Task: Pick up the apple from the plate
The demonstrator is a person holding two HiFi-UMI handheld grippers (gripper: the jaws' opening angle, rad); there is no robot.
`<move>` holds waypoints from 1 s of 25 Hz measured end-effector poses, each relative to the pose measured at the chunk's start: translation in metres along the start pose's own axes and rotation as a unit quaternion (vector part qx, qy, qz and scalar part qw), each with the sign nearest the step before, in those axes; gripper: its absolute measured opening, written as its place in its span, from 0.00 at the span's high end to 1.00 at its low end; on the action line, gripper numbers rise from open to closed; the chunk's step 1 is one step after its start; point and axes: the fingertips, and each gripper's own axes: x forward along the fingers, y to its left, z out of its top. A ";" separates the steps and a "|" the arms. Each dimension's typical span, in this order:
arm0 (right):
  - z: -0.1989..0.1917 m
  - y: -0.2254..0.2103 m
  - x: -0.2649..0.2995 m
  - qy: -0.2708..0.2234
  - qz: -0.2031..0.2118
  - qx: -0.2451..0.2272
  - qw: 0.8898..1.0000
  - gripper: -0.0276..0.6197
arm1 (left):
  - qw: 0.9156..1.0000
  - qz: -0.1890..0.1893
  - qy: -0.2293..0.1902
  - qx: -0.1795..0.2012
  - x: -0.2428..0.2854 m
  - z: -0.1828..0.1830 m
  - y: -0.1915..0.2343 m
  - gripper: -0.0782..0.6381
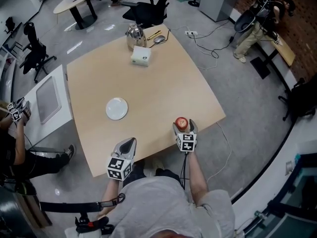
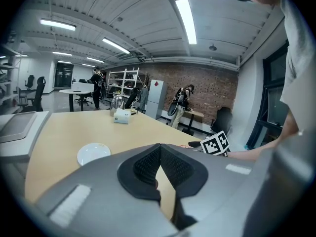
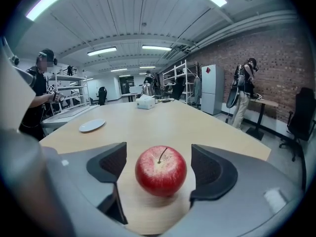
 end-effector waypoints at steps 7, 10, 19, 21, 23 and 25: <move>0.018 0.008 -0.007 -0.014 0.004 -0.015 1.000 0.34 | 1.000 0.011 -0.013 -0.007 -0.009 -0.001 0.002 0.87; 0.031 0.016 -0.012 -0.024 0.009 -0.022 0.999 0.40 | 1.000 0.014 -0.019 -0.009 -0.013 -0.001 0.004 0.87; 0.073 0.041 -0.027 -0.061 0.027 -0.035 0.997 0.57 | 0.998 0.036 -0.041 -0.017 -0.031 0.007 0.019 0.87; 0.078 0.050 -0.028 -0.065 0.034 -0.037 0.997 0.60 | 0.998 0.042 -0.047 -0.018 -0.037 0.008 0.022 0.87; 0.083 0.058 -0.029 -0.068 0.042 -0.039 0.996 0.63 | 0.997 0.049 -0.054 -0.018 -0.042 0.010 0.026 0.87; 0.088 0.068 -0.031 -0.072 0.053 -0.042 0.995 0.66 | 0.996 0.057 -0.059 -0.020 -0.048 0.010 0.029 0.87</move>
